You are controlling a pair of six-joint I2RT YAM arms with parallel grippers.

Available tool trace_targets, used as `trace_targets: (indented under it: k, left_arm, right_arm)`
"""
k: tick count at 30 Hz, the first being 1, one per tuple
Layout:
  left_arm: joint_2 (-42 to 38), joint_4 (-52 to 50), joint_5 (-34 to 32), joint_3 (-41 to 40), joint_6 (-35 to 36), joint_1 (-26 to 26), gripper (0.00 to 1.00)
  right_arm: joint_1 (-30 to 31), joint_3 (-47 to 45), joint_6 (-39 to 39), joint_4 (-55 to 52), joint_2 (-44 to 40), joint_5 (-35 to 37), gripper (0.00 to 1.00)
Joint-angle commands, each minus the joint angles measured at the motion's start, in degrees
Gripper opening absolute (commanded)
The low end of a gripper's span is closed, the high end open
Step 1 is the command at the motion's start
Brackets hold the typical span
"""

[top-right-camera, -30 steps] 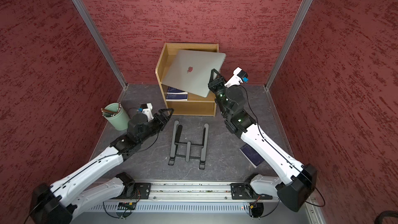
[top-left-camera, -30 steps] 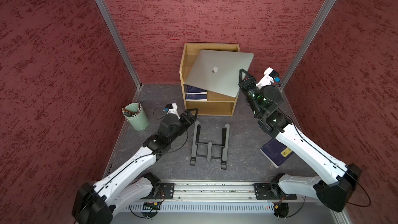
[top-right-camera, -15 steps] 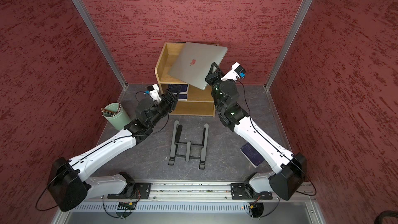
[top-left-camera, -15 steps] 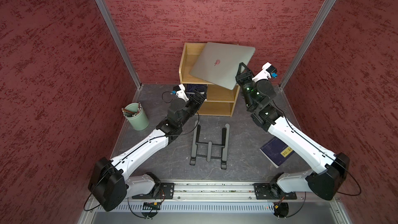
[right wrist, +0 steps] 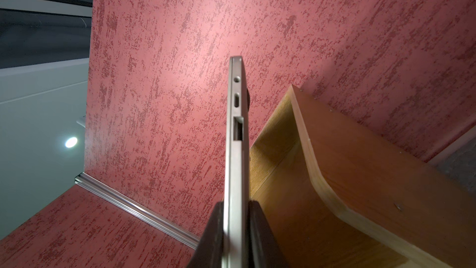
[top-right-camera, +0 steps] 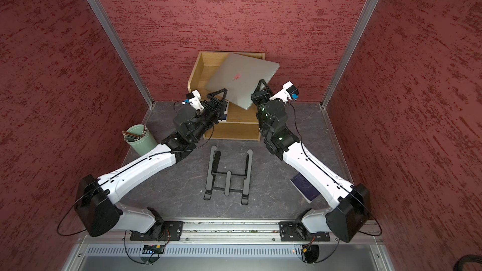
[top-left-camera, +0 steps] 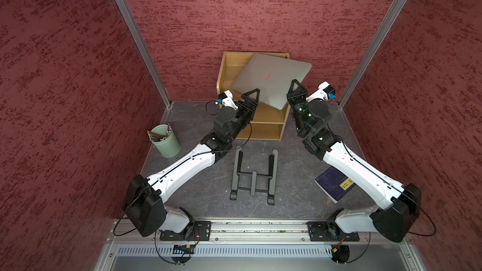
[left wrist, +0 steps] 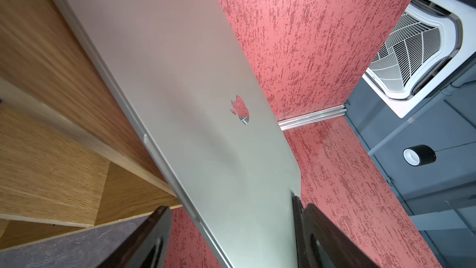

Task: Close the laptop lid and set it aside
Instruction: Place the laptop on the shelf.

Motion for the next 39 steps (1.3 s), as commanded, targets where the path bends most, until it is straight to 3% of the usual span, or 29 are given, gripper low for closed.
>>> trace_targets:
  k: [1, 11, 17, 25, 31, 34, 39]
  left_arm:
    - [2.24, 0.8, -1.21, 2.48, -2.18, -1.24, 0.83]
    - [5.72, 3.43, -2.56, 4.98, -6.54, -2.83, 0.68]
    - [8.7, 8.17, -2.49, 6.24, -9.78, -3.48, 0.52]
    - [9.27, 8.3, -2.89, 6.99, -9.82, -4.34, 0.22]
    - [9.39, 8.27, -1.56, 6.4, -11.02, -3.92, 0.09]
    - [9.0, 7.12, 0.35, 7.07, -9.9, -3.58, 0.05]
    - [7.78, 2.89, 6.84, 6.48, -9.39, -1.2, 0.0]
  right_arm:
    - [-0.19, 0.27, 3.39, 8.93, -0.74, 0.63, 0.0]
    - [-0.14, -2.35, 5.38, 8.52, -1.39, 1.4, 0.0]
    - [-0.13, -3.28, 6.93, 8.52, -1.42, 1.06, 0.0]
    - [-0.19, -4.43, 8.04, 7.8, -2.21, 0.84, 0.0]
    - [-0.18, -5.22, 8.34, 5.32, -4.0, 0.0, 0.01]
    - [-0.21, -6.07, 8.3, 3.06, -5.61, -0.21, 0.09]
    - [-0.19, -7.52, 6.06, 0.12, -8.58, -0.67, 0.42]
